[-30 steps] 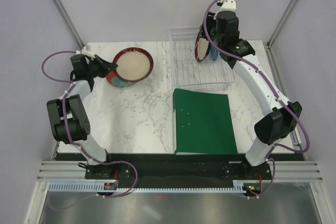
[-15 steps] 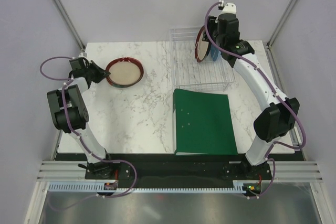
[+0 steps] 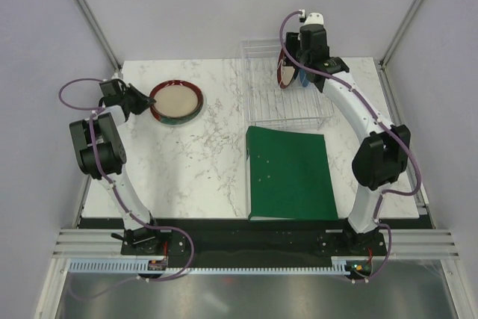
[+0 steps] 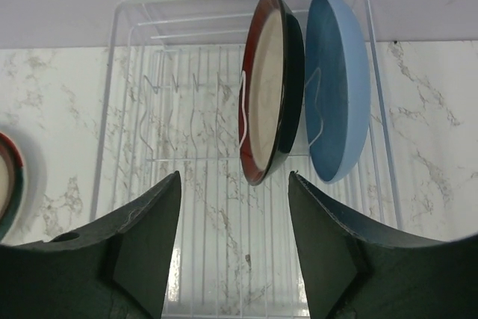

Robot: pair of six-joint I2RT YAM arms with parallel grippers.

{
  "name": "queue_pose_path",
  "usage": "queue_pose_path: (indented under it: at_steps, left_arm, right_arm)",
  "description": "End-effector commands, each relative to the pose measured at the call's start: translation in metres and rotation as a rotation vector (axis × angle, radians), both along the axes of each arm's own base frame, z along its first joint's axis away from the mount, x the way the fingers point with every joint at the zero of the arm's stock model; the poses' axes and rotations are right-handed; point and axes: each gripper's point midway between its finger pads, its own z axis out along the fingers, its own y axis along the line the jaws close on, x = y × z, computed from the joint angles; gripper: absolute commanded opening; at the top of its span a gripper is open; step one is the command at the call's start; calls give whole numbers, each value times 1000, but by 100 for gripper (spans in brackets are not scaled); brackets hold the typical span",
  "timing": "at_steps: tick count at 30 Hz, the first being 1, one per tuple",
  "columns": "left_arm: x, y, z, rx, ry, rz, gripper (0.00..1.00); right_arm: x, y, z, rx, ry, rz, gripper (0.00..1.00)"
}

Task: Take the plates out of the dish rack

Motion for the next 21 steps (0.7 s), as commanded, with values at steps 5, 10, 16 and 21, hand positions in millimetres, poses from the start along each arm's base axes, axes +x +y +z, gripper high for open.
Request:
queue_pose_path:
  at_steps: [5, 10, 16, 21]
  left_arm:
    - [17, 2, 35, 22, -98, -18, 74]
    - [5, 6, 36, 70, -63, -11, 100]
    - [-11, 6, 49, 85, -65, 25, 100]
    - [-21, 6, 72, 110, -101, 42, 100]
  right_arm:
    - [38, -10, -16, -125, 21, -61, 66]
    - [61, -23, -25, -214, 22, -156, 66]
    - [79, -29, -41, -282, 34, -202, 66]
    - [89, -31, -62, -322, 53, -218, 65]
